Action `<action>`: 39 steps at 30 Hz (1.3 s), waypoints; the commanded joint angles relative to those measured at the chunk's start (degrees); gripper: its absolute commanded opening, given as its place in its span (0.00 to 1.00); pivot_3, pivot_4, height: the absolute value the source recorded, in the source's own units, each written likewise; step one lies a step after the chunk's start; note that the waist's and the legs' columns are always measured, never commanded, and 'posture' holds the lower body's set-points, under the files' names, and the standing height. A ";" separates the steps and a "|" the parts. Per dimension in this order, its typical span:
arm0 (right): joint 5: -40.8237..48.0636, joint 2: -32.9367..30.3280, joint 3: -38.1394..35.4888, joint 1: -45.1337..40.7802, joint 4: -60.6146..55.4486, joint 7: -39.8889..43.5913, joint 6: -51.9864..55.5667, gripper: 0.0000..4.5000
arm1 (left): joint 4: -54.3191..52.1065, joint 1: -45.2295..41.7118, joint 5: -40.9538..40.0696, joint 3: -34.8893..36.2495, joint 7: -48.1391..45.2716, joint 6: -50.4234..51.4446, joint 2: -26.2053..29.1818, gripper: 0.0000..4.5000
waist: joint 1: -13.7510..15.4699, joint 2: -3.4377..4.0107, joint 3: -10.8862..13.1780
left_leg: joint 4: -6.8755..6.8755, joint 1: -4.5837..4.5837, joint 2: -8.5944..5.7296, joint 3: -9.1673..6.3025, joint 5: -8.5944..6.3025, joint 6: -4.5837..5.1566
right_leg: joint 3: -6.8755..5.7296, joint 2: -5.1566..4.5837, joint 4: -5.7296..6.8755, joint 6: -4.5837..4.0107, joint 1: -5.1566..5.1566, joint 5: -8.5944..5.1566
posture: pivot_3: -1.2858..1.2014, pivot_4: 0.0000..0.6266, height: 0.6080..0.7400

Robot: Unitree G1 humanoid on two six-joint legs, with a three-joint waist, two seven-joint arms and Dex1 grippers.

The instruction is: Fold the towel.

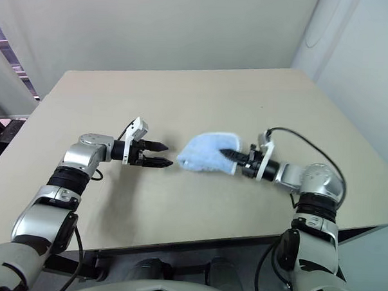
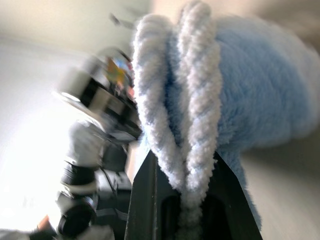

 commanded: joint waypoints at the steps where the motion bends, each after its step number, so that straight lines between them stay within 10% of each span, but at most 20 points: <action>1: 5.20 1.68 -11.63 -0.84 -6.44 -8.40 -0.68 0.01 | 0.87 -2.19 -0.72 1.19 -0.36 -1.44 0.05 0.95 | 0.53 0.00 0.00 | 0.00 -0.05 0.00 0.00 0.00 0.00 | 0.00 0.00 -0.02 0.02 -0.05 -0.01 | 0.52 0.00 1.00; 10: 7.86 -2.86 -33.46 -4.46 0.31 -32.16 -24.82 0.01 | 4.30 -4.54 -0.32 0.54 -0.85 -3.06 -1.75 0.95 | 1.17 0.22 0.13 | -0.06 -0.18 -0.03 0.34 -0.01 -0.01 | 0.03 -0.19 -0.64 -0.07 0.08 -0.06 | 0.52 0.00 1.00; 17: -0.19 -4.35 -29.11 0.46 8.20 -39.26 -41.46 0.01 | 4.83 -4.63 0.25 0.15 -1.19 -3.95 -2.02 0.95 | 0.19 0.22 0.13 | -0.09 -0.04 0.04 0.80 -0.02 0.14 | 0.35 0.00 -0.68 0.19 0.10 0.03 | 0.52 0.00 1.00; 39: 8.78 -3.78 -20.46 0.96 9.65 -34.72 -40.40 0.01 | 2.45 -2.08 -0.31 0.25 -0.39 -2.47 -1.46 0.95 | -0.47 0.25 0.16 | 0.09 0.19 0.19 0.86 0.01 0.20 | 0.63 0.55 -0.65 0.60 0.29 0.22 | 0.52 0.00 1.00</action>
